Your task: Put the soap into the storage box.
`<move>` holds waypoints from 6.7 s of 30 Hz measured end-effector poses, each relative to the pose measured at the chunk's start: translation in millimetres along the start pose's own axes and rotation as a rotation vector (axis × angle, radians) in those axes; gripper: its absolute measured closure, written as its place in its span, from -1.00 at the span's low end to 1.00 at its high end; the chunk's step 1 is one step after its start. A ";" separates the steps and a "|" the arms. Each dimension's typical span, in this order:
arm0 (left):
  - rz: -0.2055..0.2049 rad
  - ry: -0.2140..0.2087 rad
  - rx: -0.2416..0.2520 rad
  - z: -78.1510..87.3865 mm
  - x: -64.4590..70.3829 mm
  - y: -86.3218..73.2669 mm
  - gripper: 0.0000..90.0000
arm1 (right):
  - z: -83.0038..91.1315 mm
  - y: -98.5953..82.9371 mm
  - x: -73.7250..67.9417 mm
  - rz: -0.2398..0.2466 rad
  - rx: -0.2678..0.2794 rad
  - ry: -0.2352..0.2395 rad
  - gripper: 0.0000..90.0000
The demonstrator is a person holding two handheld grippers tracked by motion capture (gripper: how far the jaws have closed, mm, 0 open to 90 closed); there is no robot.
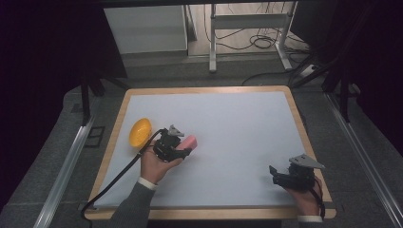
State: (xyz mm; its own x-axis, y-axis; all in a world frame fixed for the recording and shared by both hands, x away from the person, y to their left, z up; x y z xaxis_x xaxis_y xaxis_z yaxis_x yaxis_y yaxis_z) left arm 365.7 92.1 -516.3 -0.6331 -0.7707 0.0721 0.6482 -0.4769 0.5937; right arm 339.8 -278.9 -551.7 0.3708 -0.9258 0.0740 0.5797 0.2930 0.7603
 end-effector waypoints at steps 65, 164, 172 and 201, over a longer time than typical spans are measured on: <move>0.188 0.103 0.077 42.8 -85.7 -23.9 0.34 | 0.2 -1.4 2.5 -0.008 -0.007 -0.015 -0.79; 0.320 0.190 0.191 56.4 -148.1 -49.0 -0.46 | -3.7 -3.4 0.6 0.000 -0.018 -0.019 -0.79; 0.257 0.130 0.223 60.9 -118.6 -55.8 -0.47 | -2.2 -2.2 -0.7 0.006 -0.011 -0.019 -0.79; 0.234 0.024 0.272 47.2 -74.3 -117.6 -0.40 | 0.3 0.6 -3.3 0.024 0.000 -0.019 -0.79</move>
State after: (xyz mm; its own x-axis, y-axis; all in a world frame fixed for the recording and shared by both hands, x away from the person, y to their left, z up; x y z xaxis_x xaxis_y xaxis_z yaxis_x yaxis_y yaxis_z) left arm 316.6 225.4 -553.7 -0.4683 -0.8572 0.2140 0.6362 -0.1591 0.7550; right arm 338.7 -275.8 -551.3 0.3706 -0.9229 0.1048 0.5708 0.3153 0.7581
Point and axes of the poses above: each handheld gripper's, and its own axes: z roughly backward along the jaws, y roughly out of its top, x roughly to its right, the point moved 7 cm from there along -z, roughly forward along the jaws, and after that the axes turned 4 degrees about -x, right-handed, at the moved point
